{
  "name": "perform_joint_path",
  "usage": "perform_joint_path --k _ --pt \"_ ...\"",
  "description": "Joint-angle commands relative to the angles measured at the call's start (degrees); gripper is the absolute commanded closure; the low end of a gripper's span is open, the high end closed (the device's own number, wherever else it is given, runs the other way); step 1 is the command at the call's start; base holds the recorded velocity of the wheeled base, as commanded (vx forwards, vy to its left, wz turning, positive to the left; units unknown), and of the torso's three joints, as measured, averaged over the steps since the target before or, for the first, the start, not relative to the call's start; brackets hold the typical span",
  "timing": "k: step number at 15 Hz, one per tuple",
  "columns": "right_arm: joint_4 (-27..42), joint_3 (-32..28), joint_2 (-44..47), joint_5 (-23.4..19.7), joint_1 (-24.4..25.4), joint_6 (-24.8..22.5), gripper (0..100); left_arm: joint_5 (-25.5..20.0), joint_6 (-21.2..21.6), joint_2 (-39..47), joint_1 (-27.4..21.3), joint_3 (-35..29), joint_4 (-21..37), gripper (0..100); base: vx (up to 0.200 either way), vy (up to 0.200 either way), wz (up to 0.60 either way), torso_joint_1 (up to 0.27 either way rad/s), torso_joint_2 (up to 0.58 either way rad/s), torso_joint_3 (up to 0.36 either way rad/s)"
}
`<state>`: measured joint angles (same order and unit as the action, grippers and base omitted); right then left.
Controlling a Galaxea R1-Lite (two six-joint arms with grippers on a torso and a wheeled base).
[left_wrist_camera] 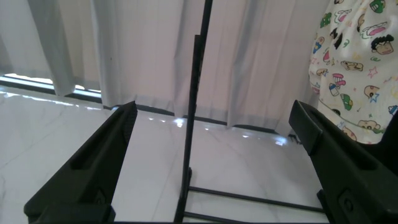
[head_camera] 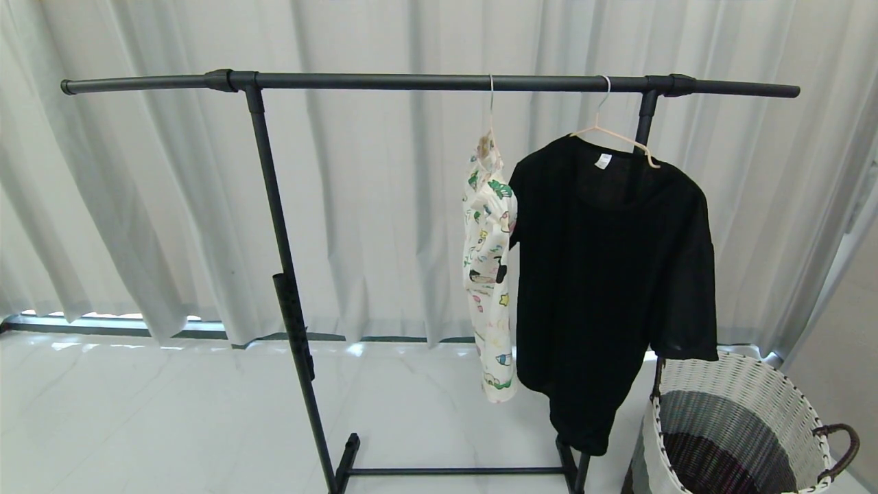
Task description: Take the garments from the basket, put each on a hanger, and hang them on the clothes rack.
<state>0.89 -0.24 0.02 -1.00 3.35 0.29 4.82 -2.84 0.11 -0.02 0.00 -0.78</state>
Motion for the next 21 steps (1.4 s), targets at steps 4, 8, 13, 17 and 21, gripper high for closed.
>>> perform_joint_path --k 4,8,13,17,21 --pt "0.0 -0.1 0.0 0.1 -0.1 2.0 0 0.1 -0.1 0.0 0.0 0.0 0.0 0 0.000 0.000 0.00 0.000 0.00 0.000" --pt "0.0 0.0 0.0 0.1 -0.1 2.0 0 0.0 -0.1 0.1 0.0 0.0 0.0 0 0.000 0.000 0.00 0.000 0.00 0.000" --pt "0.0 0.0 0.0 0.1 -0.1 2.0 0 0.0 0.0 0.0 0.0 0.0 0.0 0 0.000 0.000 0.00 0.000 0.00 0.000" --pt "0.0 -0.1 0.0 0.1 -0.1 2.0 0 0.0 0.0 0.0 0.0 0.0 0.0 0 0.000 0.000 0.00 0.000 0.00 0.000" --pt "0.0 0.0 0.0 0.1 -0.1 2.0 0 0.1 -0.1 0.0 0.0 0.0 0.0 0 0.000 0.000 0.00 0.000 0.00 0.000"
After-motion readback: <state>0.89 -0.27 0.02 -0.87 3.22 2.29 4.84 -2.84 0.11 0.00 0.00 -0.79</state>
